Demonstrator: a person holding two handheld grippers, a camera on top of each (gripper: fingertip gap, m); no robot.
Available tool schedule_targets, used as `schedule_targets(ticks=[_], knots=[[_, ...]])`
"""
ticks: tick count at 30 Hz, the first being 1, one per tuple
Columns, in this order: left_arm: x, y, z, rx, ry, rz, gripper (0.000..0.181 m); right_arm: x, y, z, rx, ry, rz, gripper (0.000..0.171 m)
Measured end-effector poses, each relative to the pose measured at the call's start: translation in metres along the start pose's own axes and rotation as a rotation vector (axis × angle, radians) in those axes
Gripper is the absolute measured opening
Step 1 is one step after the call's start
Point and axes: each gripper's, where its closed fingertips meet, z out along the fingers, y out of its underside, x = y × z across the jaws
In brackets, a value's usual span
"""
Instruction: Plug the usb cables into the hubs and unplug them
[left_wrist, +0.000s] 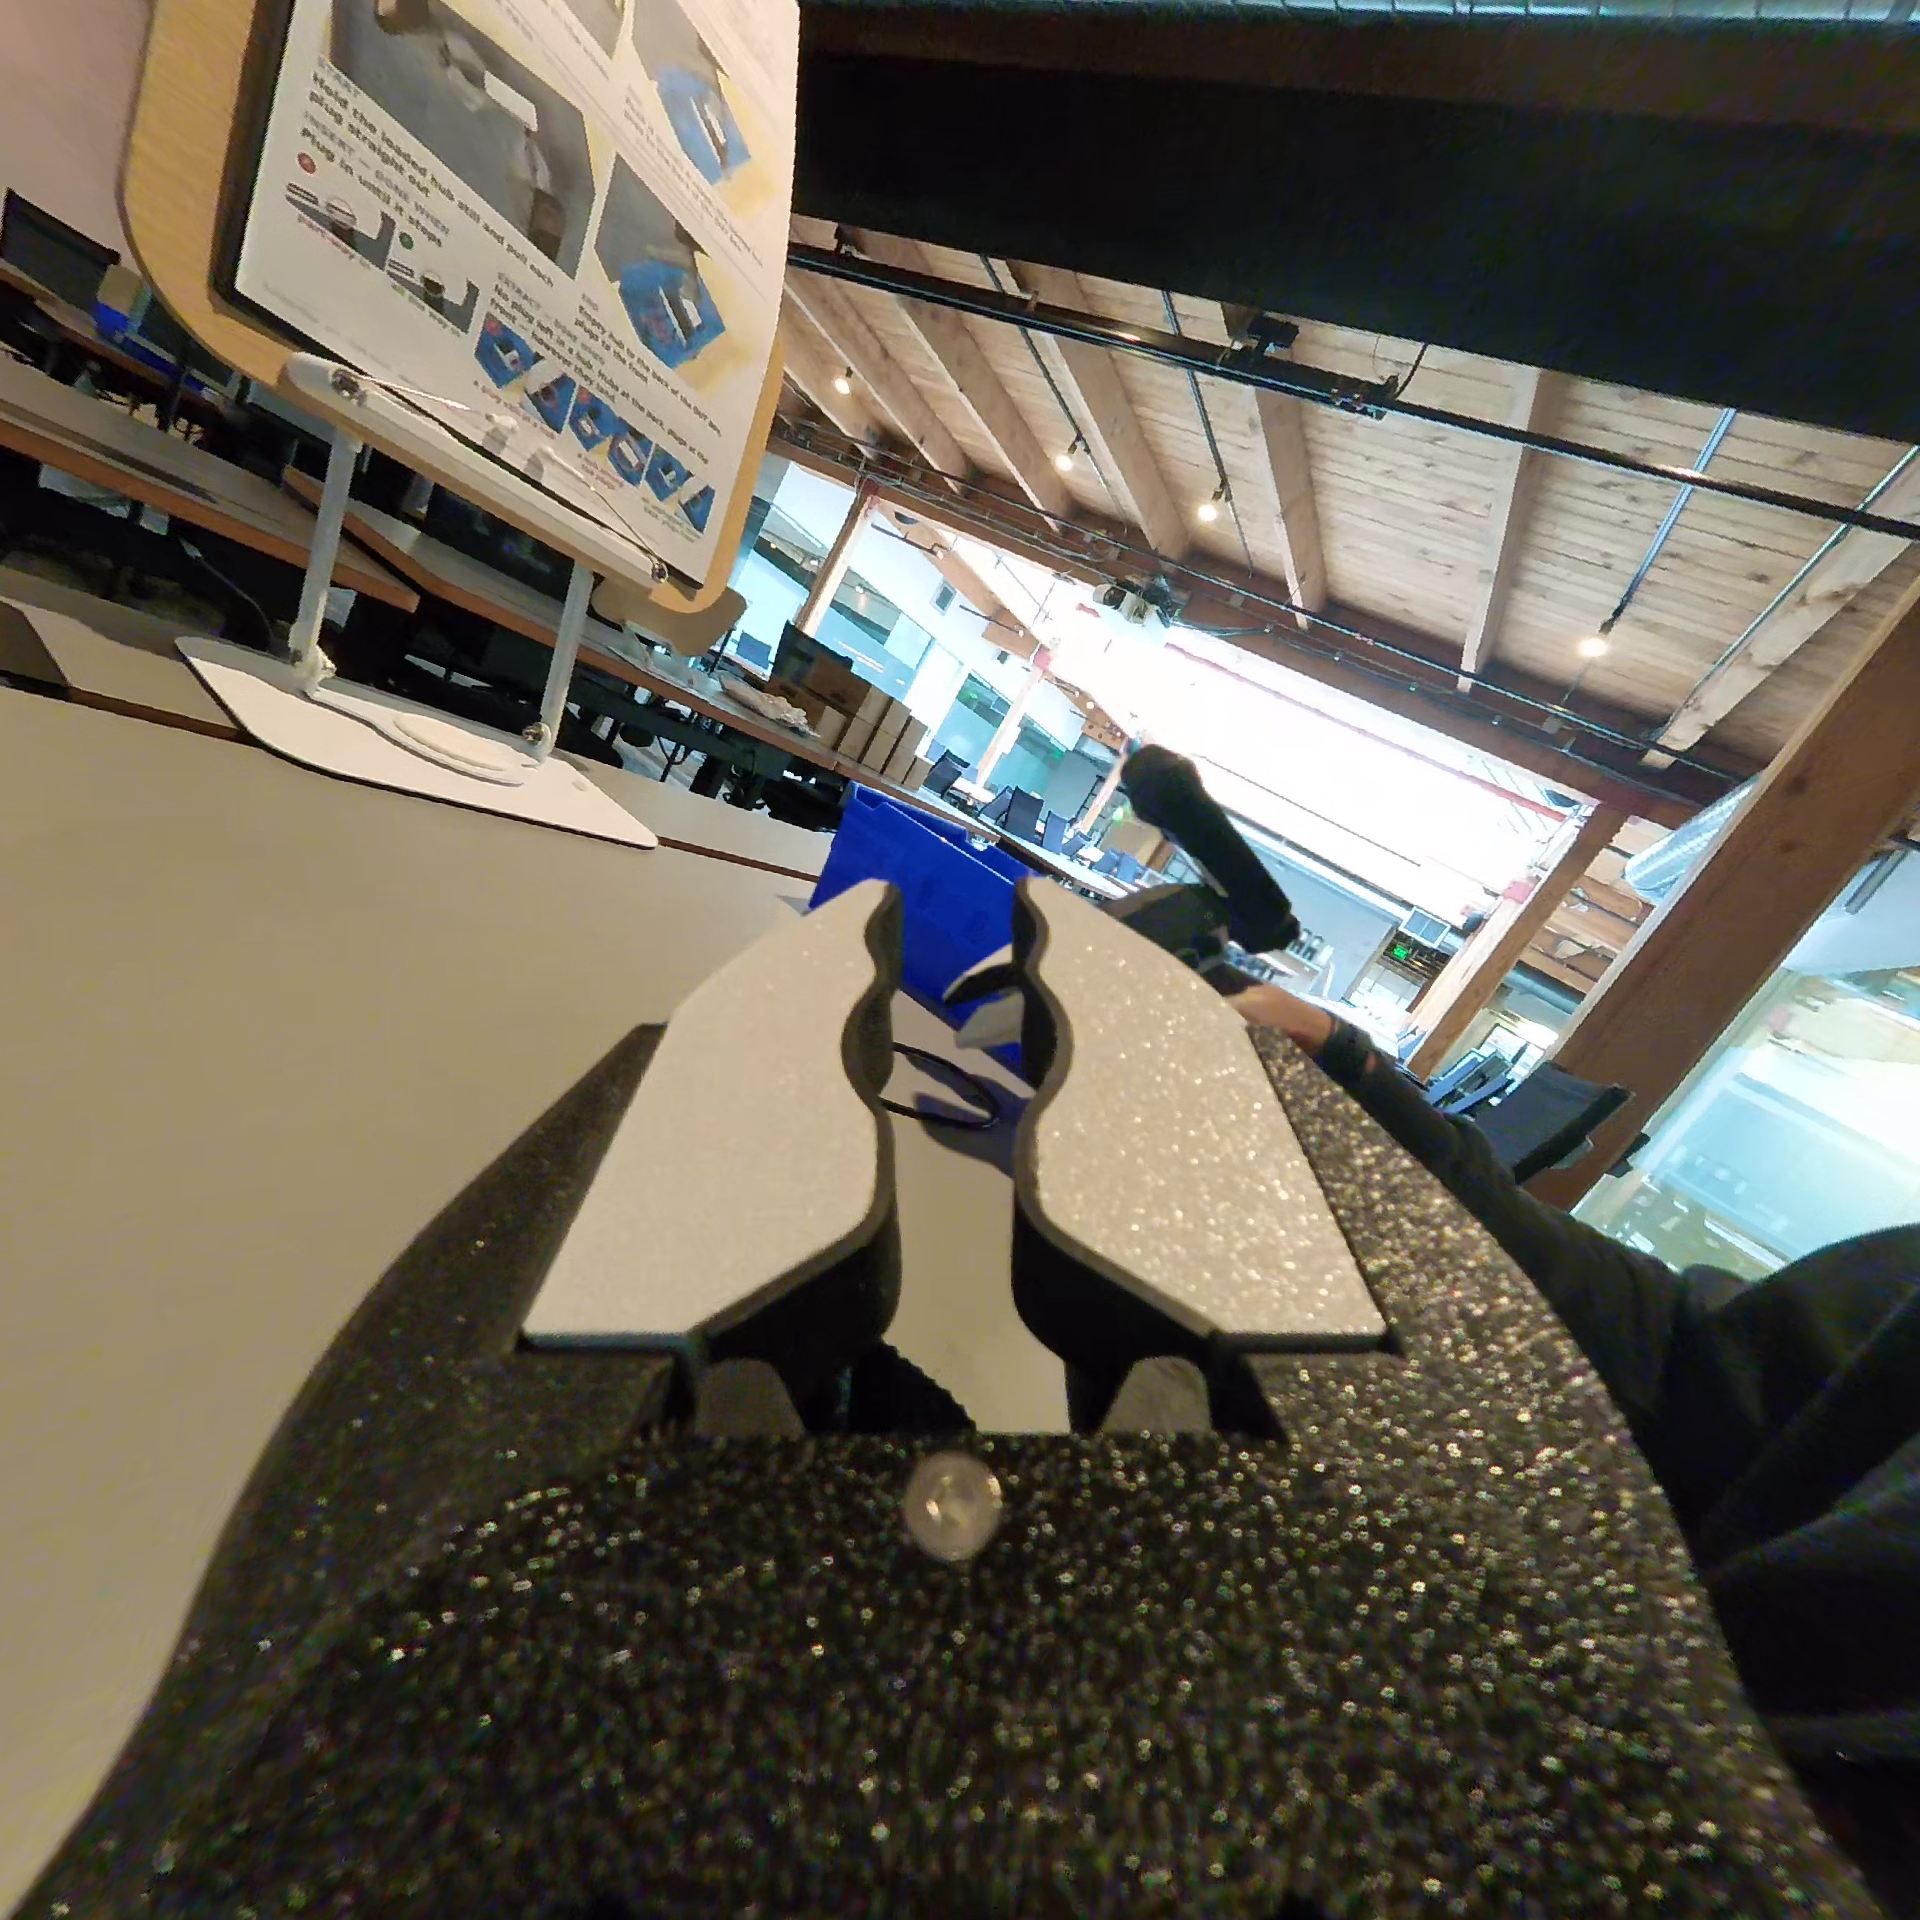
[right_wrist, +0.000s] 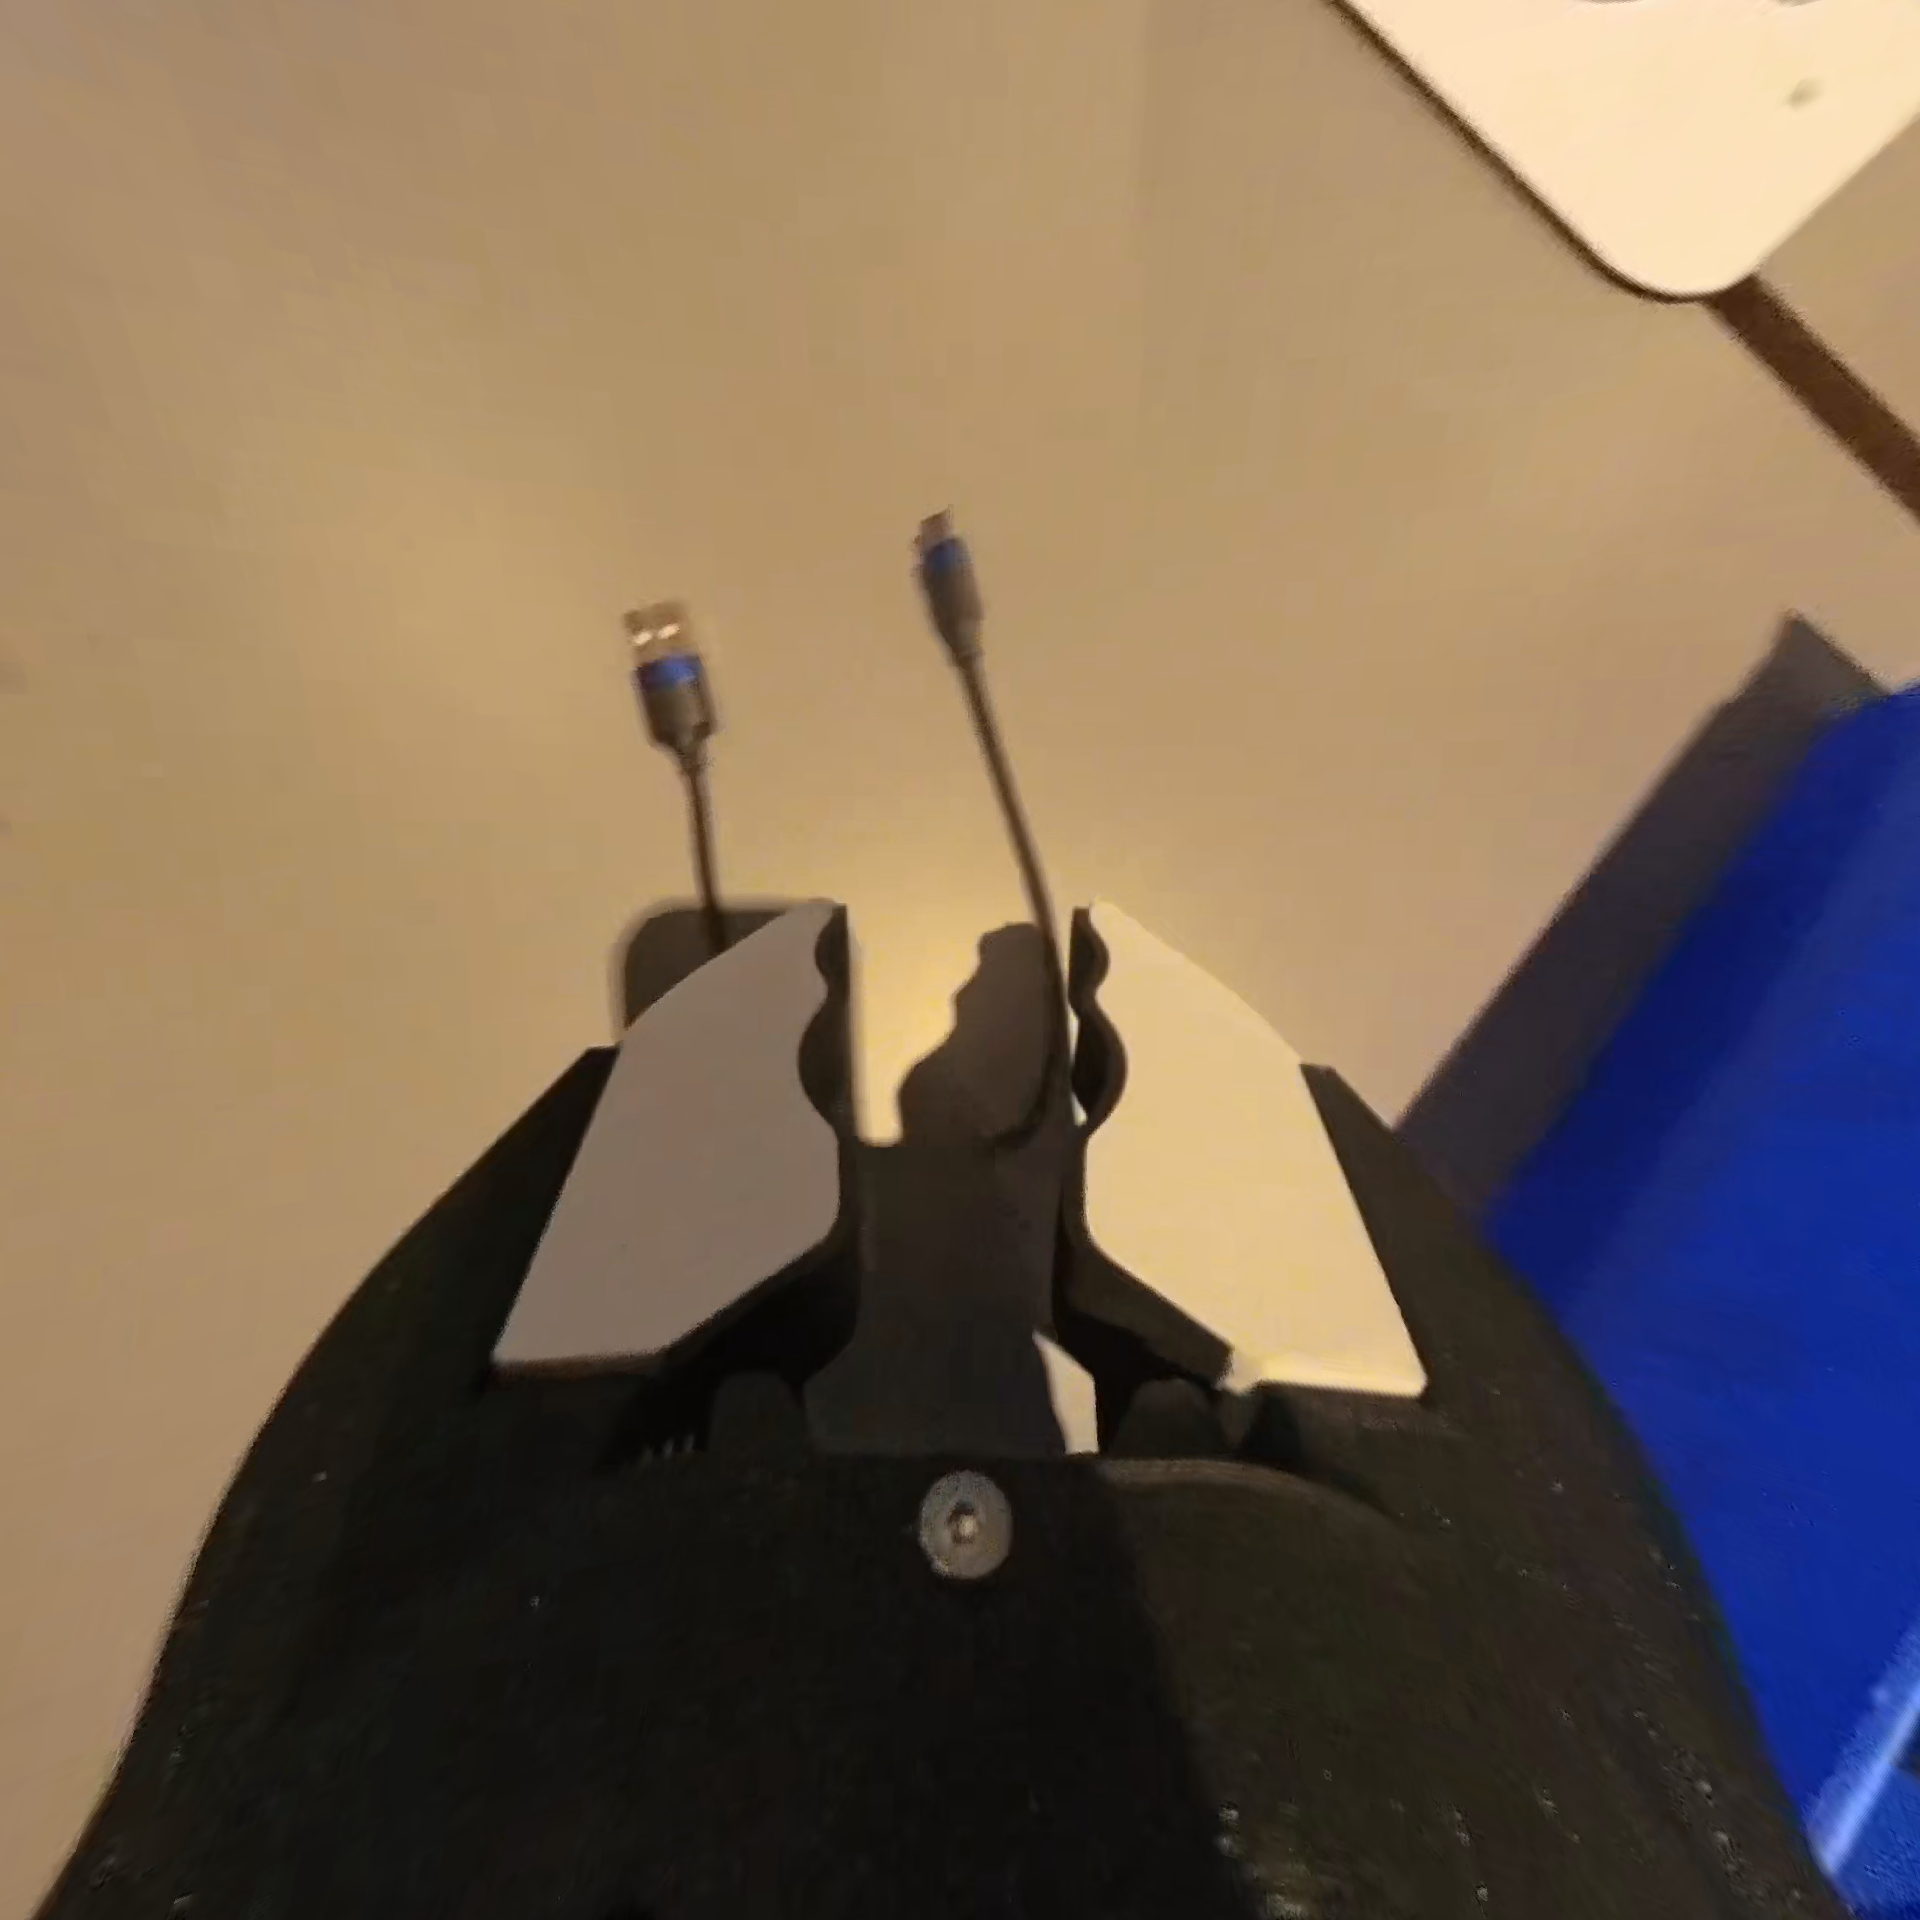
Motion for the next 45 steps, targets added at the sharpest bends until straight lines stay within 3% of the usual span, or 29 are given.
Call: schedule_targets(ticks=[6,15,17,19,26,30,34,39,42,45], knots=[[0.001,0.000,-0.001,0.001,0.007,-0.010,0.019,0.020,0.002,0.032,-0.119,0.094,0.017,0.044],[0.002,0.000,-0.001,0.000,0.012,-0.014,0.018,0.005,-0.039,0.074,-0.071,0.010,0.028,0.044],[0.002,0.000,-0.001,0.001,0.012,-0.016,0.018,0.005,-0.045,0.080,-0.054,-0.006,0.050,0.037],[0.002,0.000,-0.002,0.002,0.012,-0.018,0.018,0.000,-0.047,0.082,-0.060,-0.053,0.061,0.015],[0.002,0.001,-0.001,-0.003,0.014,-0.022,0.018,-0.004,-0.048,0.071,-0.062,-0.006,-0.011,0.010],[0.001,0.001,-0.001,-0.002,0.013,-0.024,0.018,0.007,-0.102,0.008,0.216,0.053,0.000,0.010],[0.001,0.002,0.000,-0.008,0.012,-0.020,0.018,0.040,-0.157,-0.116,0.643,0.235,0.033,0.009],[0.002,0.003,0.001,-0.016,0.011,-0.014,0.018,0.104,-0.147,-0.268,1.038,0.626,0.107,0.009],[0.001,0.003,0.001,-0.014,0.009,-0.014,0.018,0.142,-0.112,-0.293,1.048,0.796,0.158,0.010],[0.000,0.003,0.000,-0.012,0.007,-0.019,0.018,0.172,-0.074,-0.260,0.945,0.814,0.226,0.010]])
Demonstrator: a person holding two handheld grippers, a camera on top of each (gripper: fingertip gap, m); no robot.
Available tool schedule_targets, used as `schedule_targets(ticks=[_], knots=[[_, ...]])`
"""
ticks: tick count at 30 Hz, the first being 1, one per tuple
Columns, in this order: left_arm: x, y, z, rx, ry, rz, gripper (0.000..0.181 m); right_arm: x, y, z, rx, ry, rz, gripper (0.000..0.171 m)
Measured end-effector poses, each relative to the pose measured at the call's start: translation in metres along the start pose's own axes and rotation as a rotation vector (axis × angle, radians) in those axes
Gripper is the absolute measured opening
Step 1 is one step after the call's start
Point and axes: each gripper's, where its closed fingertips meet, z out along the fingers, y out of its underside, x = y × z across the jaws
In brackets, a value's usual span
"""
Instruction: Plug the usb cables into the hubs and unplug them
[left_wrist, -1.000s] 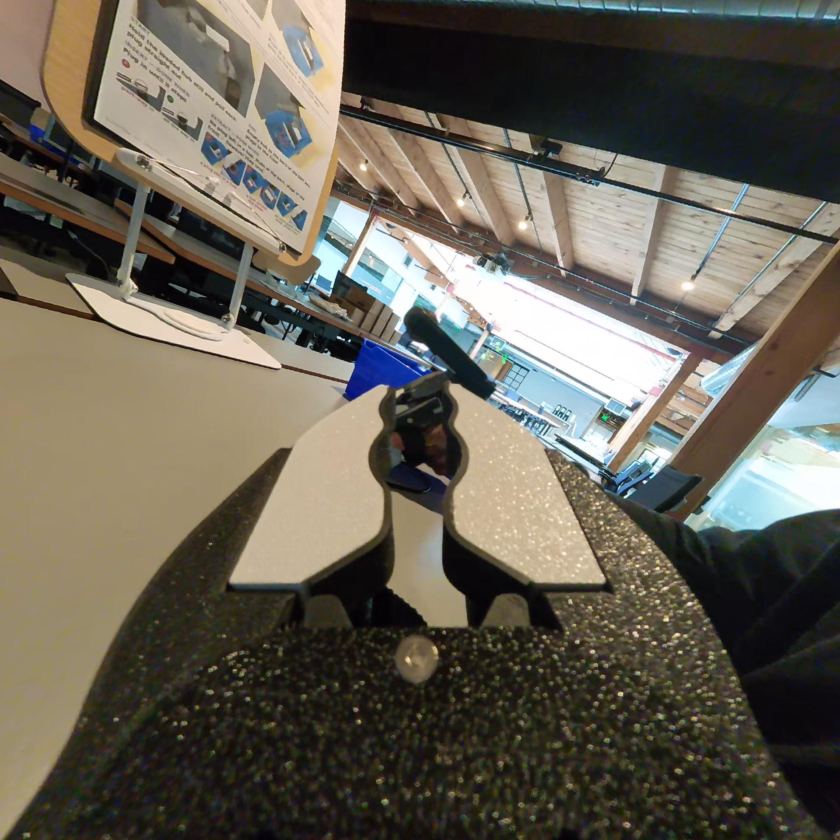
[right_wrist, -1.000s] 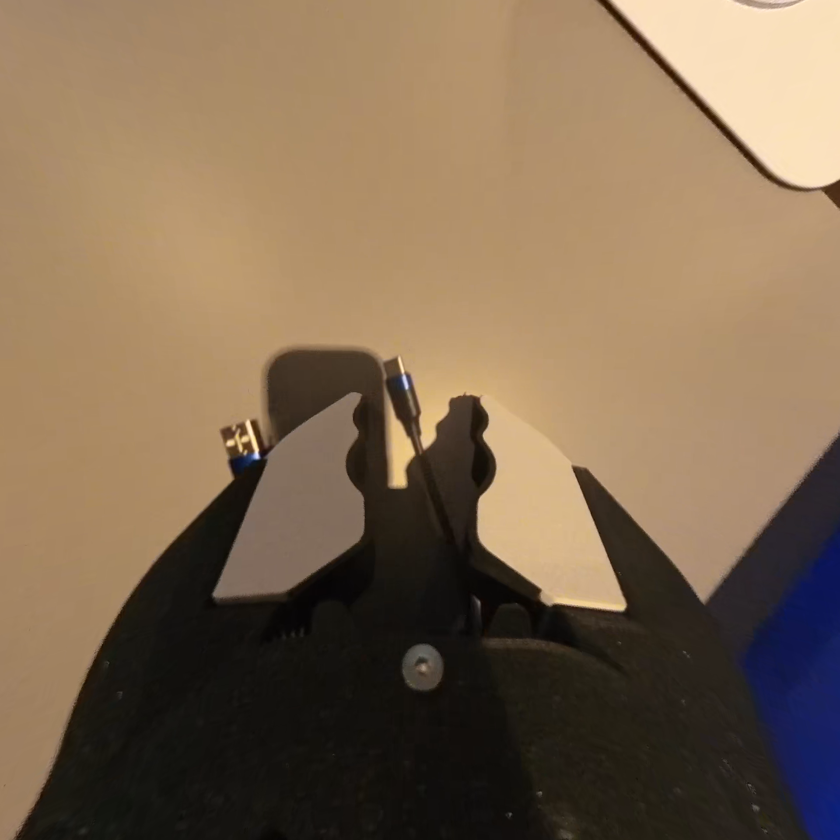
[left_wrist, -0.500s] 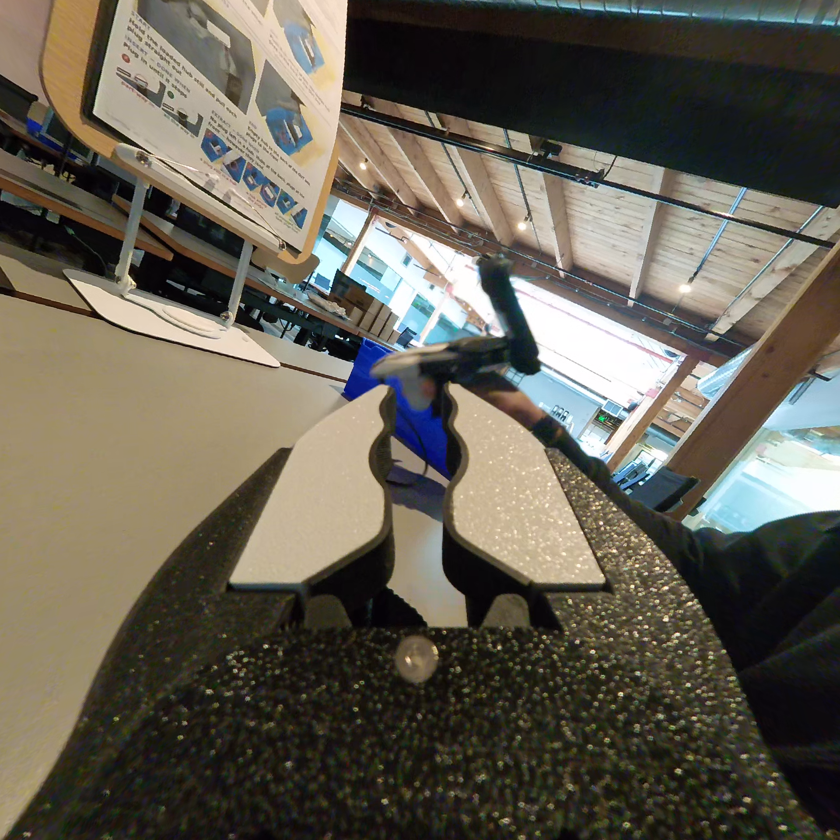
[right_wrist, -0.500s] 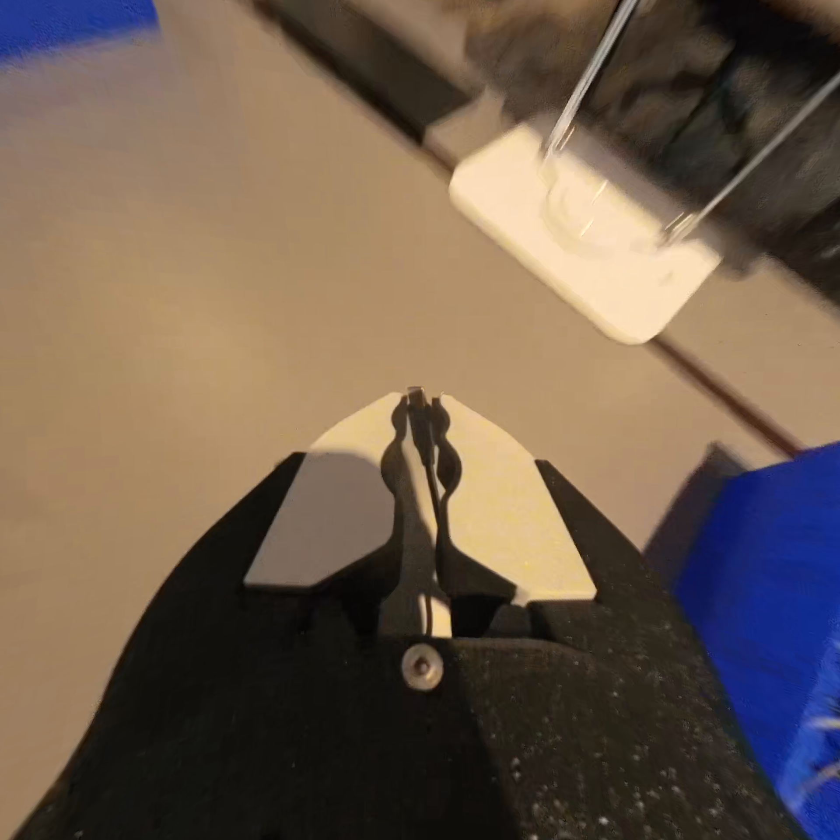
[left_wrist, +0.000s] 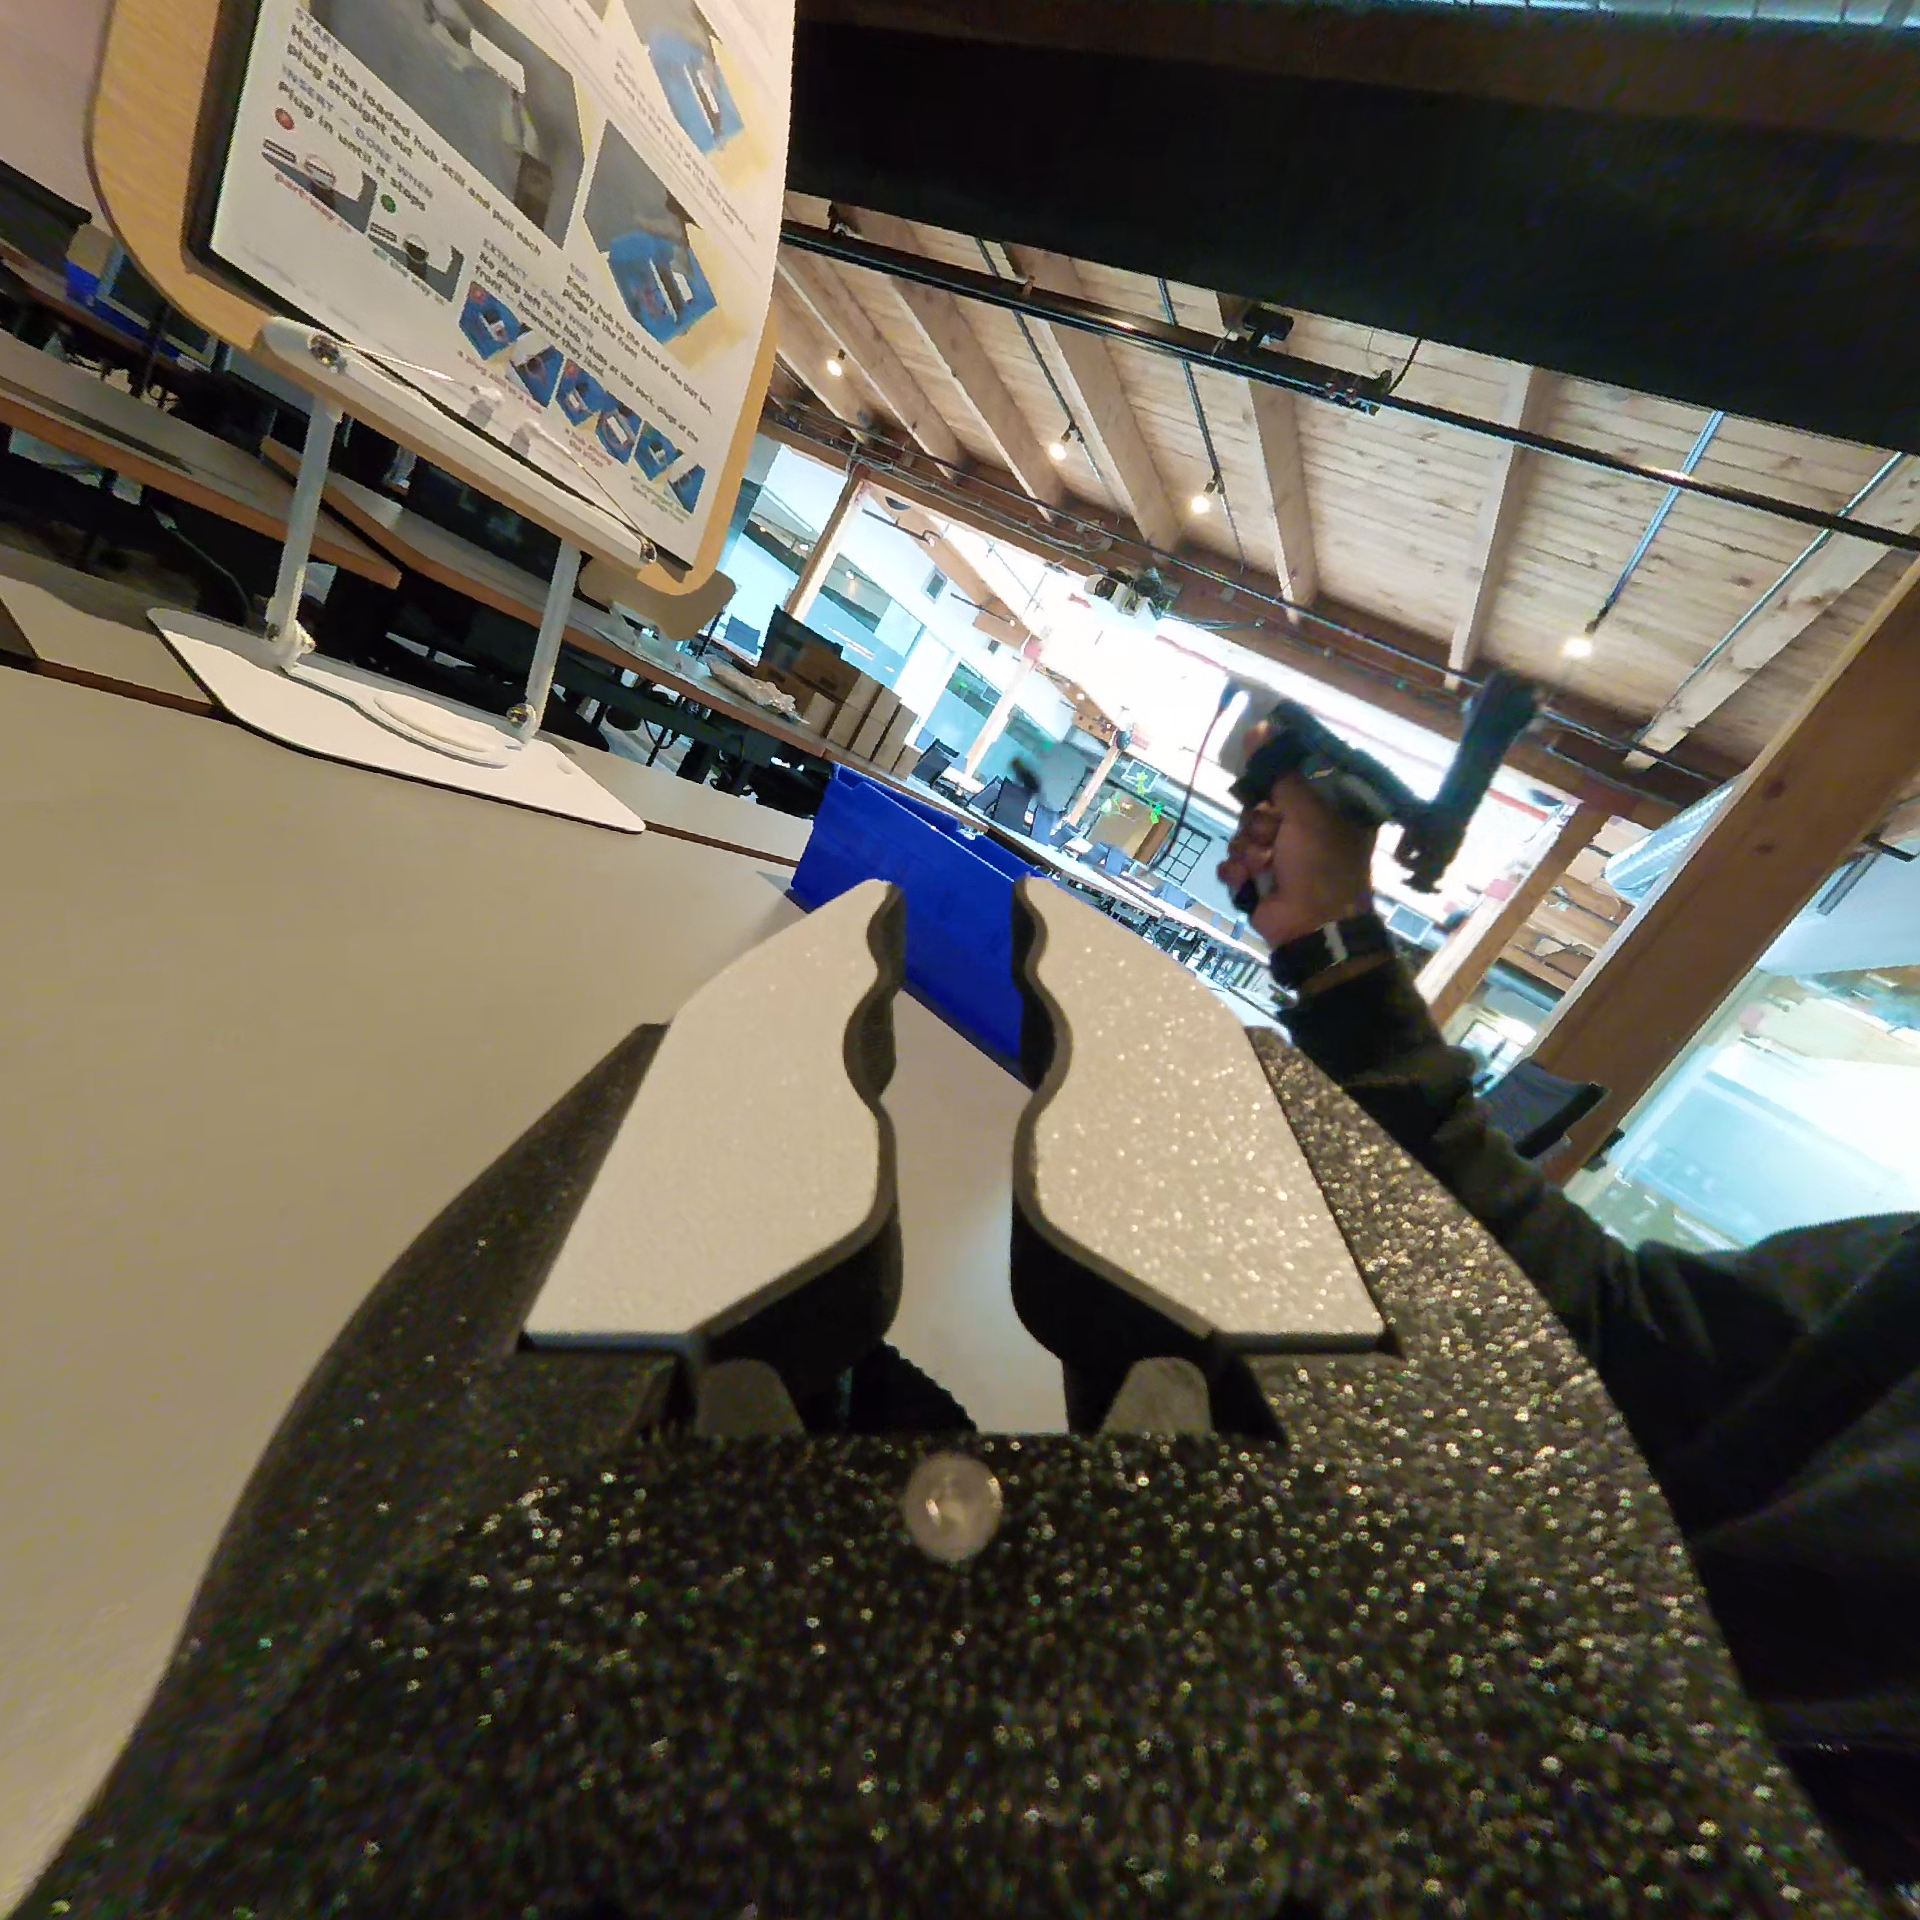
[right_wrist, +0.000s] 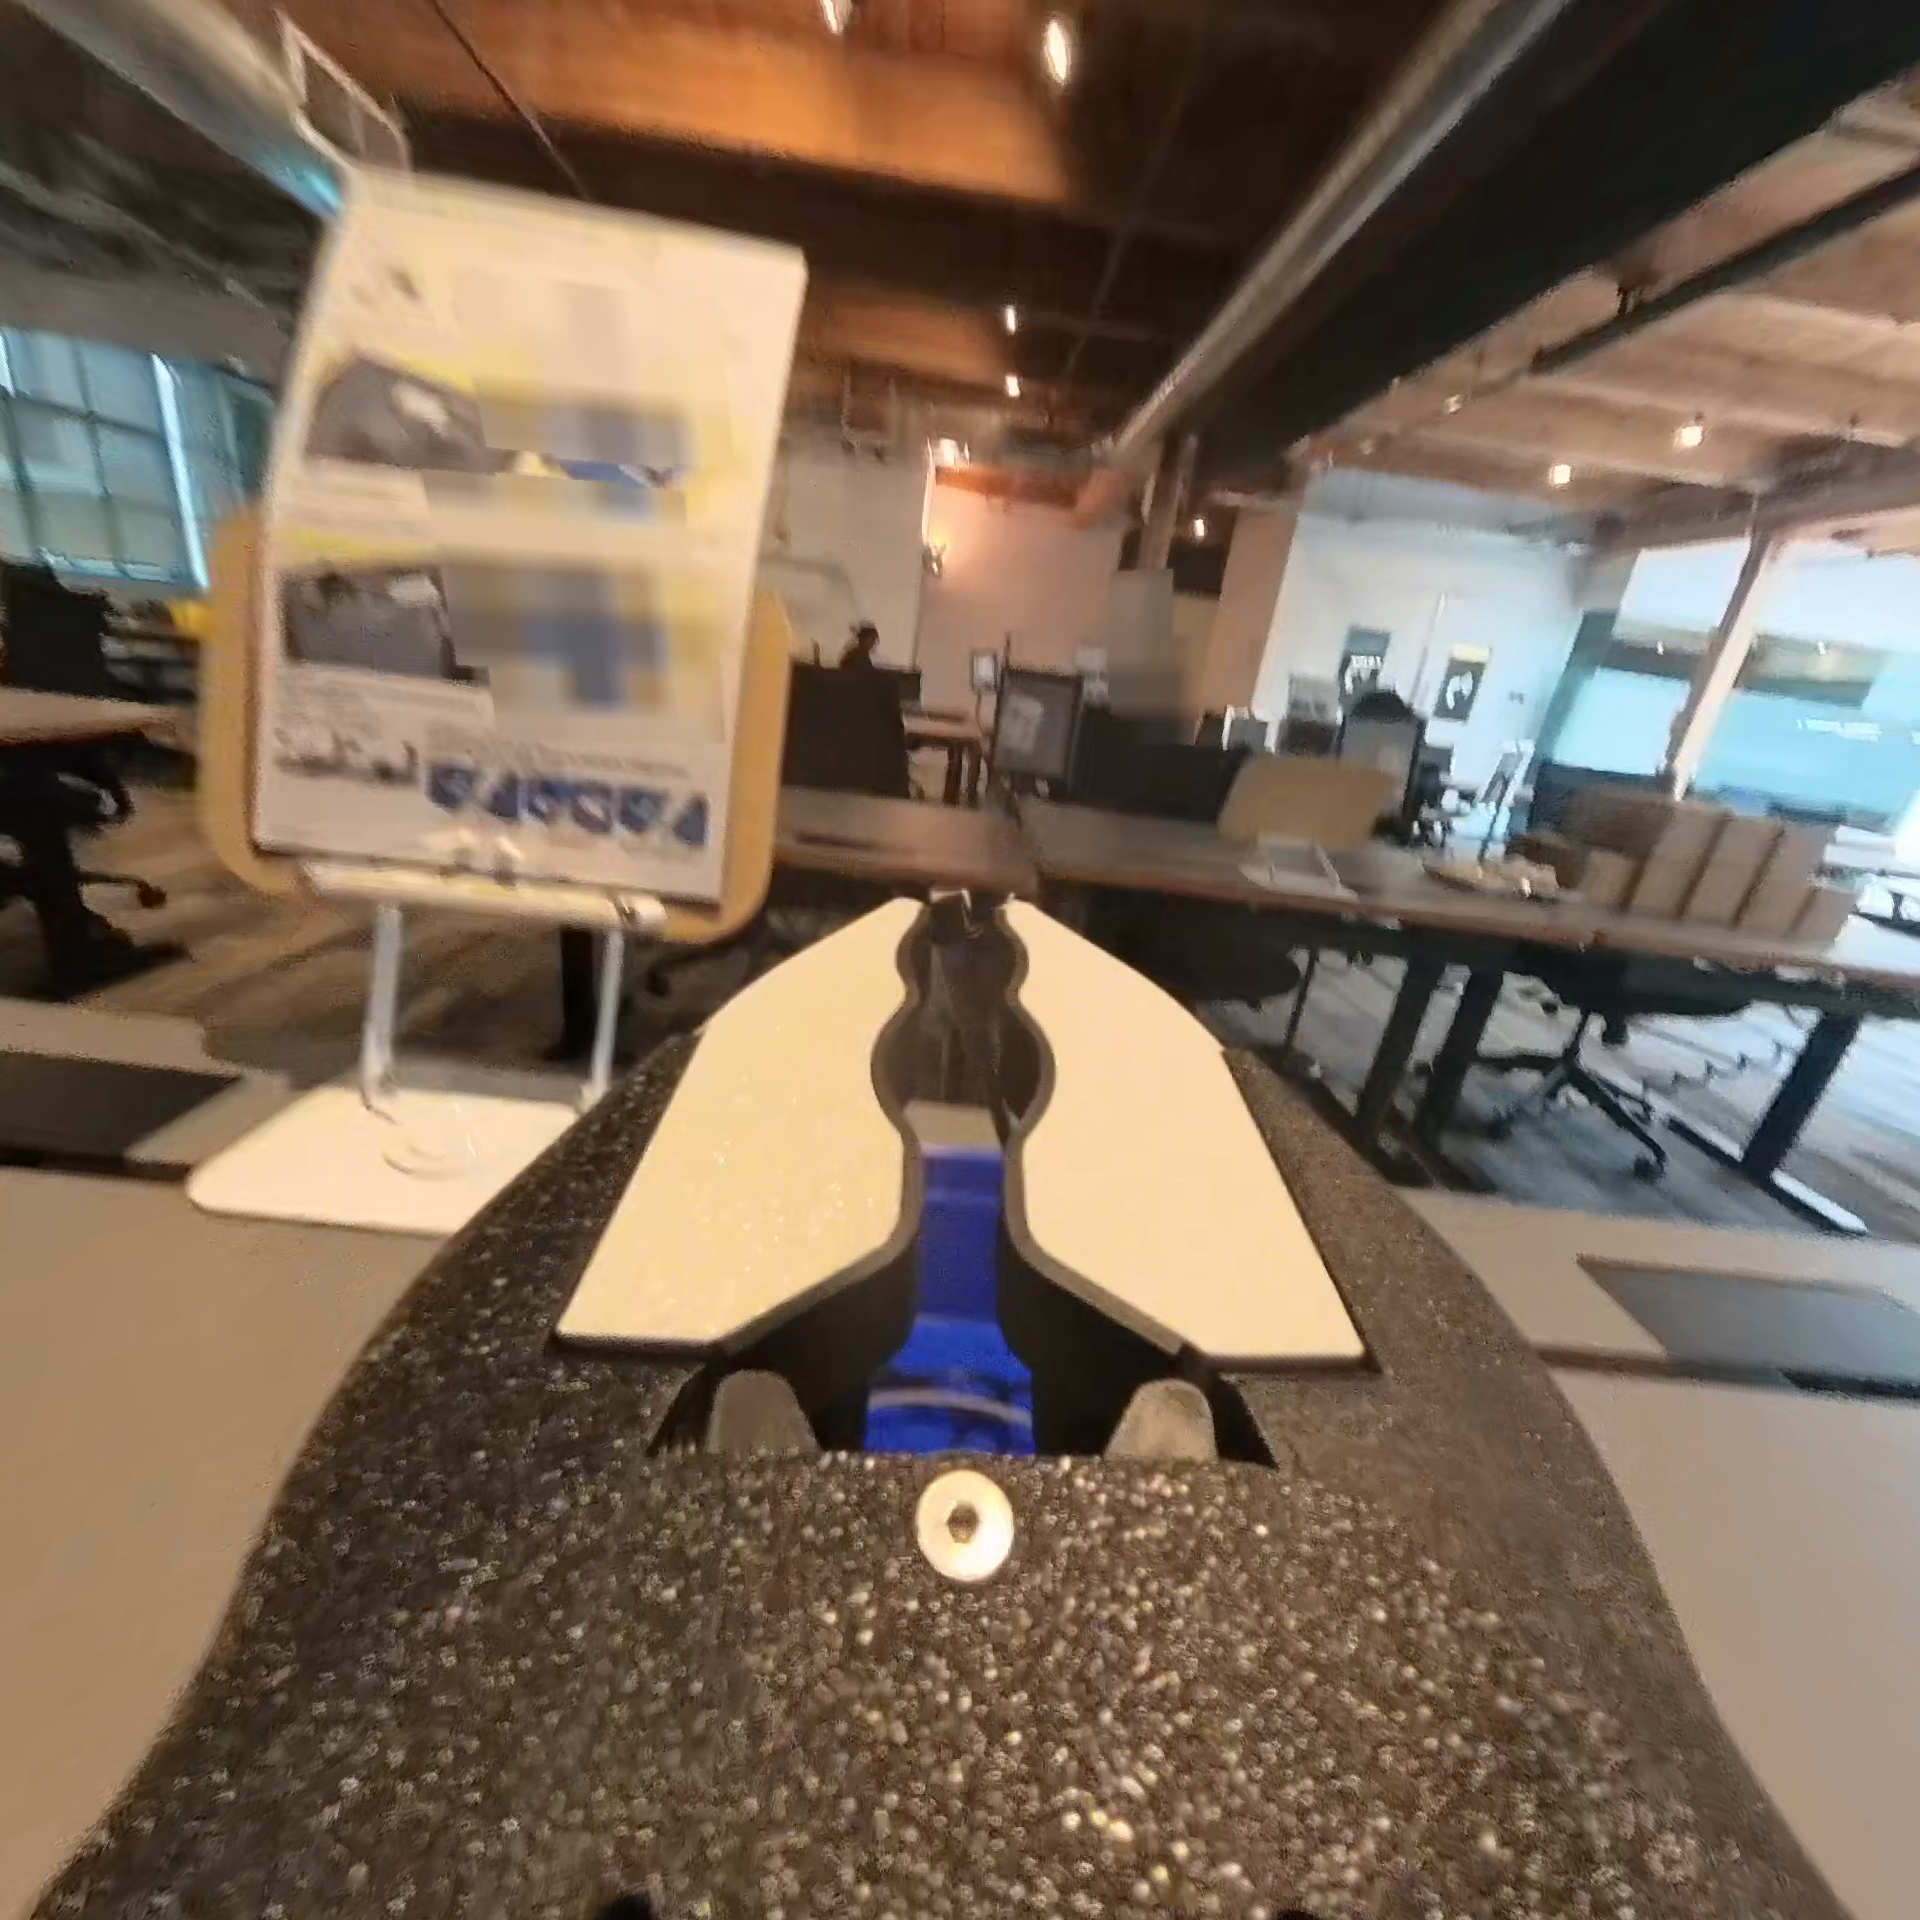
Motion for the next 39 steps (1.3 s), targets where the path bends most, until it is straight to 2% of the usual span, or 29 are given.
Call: schedule_targets(ticks=[3,5,15,16,17,18,19,22,28,32,35,39], knots=[[0.000,0.000,0.000,0.000,0.000,-0.004,0.019,0.007,0.062,0.009,-0.148,0.006,-0.025,0.010],[0.000,0.000,0.000,0.001,0.002,-0.006,0.019,0.010,0.091,0.013,-0.228,0.015,-0.063,0.010],[0.003,0.004,0.001,-0.022,0.017,0.011,0.019,0.026,0.169,0.014,-0.498,0.051,-0.145,0.012],[0.004,0.005,0.002,-0.026,0.018,0.014,0.019,0.025,0.176,0.012,-0.534,0.039,-0.139,0.018],[0.005,0.005,0.002,-0.031,0.019,0.018,0.019,0.024,0.181,0.010,-0.550,0.030,-0.128,0.040],[0.005,0.006,0.002,-0.036,0.020,0.023,0.019,0.024,0.183,0.009,-0.546,0.037,-0.109,0.065],[0.006,0.007,0.003,-0.041,0.021,0.027,0.019,0.024,0.181,0.008,-0.522,0.044,-0.095,0.076],[0.008,0.010,0.003,-0.055,0.026,0.040,0.019,0.027,0.158,0.002,-0.382,0.070,-0.095,0.090],[0.023,0.013,-0.004,-0.045,0.060,0.066,0.019,0.040,0.102,-0.041,-0.064,0.117,-0.021,0.082],[0.032,0.016,-0.011,-0.041,0.032,0.130,0.019,0.010,0.090,-0.083,0.116,-0.079,0.131,0.070],[0.038,0.011,-0.018,0.026,-0.037,0.273,0.019,-0.021,0.091,-0.112,0.133,-0.209,0.138,0.067],[0.024,0.004,-0.027,0.024,-0.266,0.476,0.024,-0.051,0.104,-0.135,0.054,-0.254,0.050,0.066]])
